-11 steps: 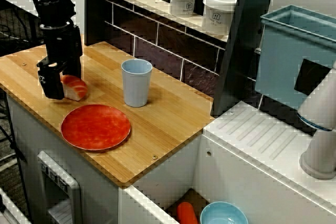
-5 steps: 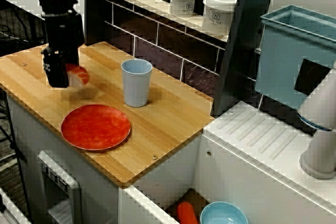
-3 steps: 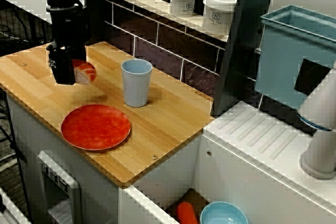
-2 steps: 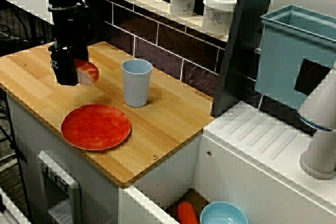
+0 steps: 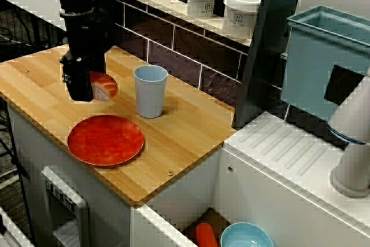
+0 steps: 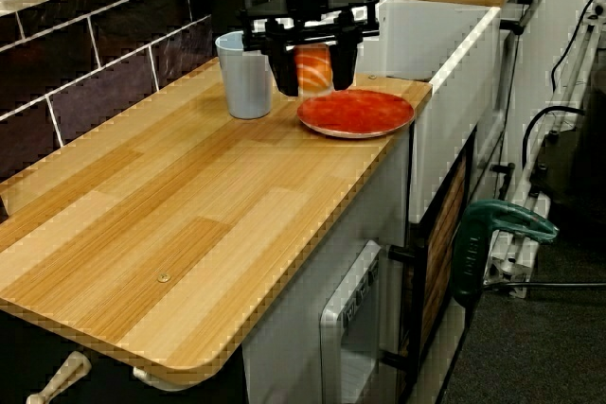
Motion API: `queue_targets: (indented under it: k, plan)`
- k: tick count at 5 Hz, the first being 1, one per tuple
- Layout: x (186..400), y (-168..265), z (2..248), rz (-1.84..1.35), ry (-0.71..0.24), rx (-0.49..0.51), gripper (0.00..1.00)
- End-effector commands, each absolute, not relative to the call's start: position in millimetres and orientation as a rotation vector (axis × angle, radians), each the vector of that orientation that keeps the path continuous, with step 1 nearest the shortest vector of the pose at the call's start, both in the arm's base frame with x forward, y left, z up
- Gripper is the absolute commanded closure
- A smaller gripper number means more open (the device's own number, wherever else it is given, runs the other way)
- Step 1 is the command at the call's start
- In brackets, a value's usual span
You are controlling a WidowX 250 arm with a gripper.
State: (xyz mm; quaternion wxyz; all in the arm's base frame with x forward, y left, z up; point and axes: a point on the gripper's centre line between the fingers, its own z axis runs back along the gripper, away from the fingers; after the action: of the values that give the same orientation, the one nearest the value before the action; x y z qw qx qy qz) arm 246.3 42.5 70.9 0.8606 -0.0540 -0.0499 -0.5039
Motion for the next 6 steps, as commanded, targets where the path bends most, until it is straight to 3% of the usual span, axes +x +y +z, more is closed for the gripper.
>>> queue_targets:
  k: [1, 4, 5, 6]
  plan:
    - [247, 30, 70, -1.065, -0.128, -0.077, 1.00]
    - [240, 18, 49, -1.032, -0.124, -0.061, 1.00]
    - [246, 21, 48, -1.007, -0.117, -0.089, 0.00]
    - [253, 26, 52, -0.975, -0.124, -0.114, 0.00]
